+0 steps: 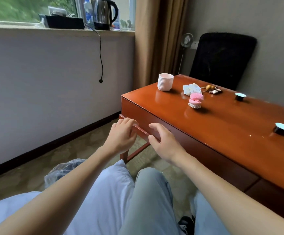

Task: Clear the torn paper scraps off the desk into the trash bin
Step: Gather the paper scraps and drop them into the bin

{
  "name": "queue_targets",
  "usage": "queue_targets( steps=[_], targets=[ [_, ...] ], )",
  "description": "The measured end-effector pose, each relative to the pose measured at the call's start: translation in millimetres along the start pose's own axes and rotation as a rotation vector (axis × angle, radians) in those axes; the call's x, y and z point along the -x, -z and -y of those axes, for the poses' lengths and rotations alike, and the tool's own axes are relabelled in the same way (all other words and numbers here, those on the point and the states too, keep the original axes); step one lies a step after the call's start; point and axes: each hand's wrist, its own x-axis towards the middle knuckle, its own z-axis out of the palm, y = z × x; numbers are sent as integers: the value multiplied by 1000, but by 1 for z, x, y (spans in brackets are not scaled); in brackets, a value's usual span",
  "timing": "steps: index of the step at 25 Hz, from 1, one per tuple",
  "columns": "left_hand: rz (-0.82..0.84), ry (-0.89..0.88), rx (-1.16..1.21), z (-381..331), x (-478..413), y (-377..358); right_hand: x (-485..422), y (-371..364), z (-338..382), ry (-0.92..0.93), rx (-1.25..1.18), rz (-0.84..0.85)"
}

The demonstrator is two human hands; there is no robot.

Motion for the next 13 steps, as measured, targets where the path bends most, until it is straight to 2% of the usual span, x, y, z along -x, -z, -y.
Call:
queue_targets(
  steps=[4,13],
  targets=[
    [-5,-63,21,-32,-12,13,12,35,5,86,113,-83],
    [45,-152,25,-84,-53,21,11,105,-10,48,187,-200]
  ],
)
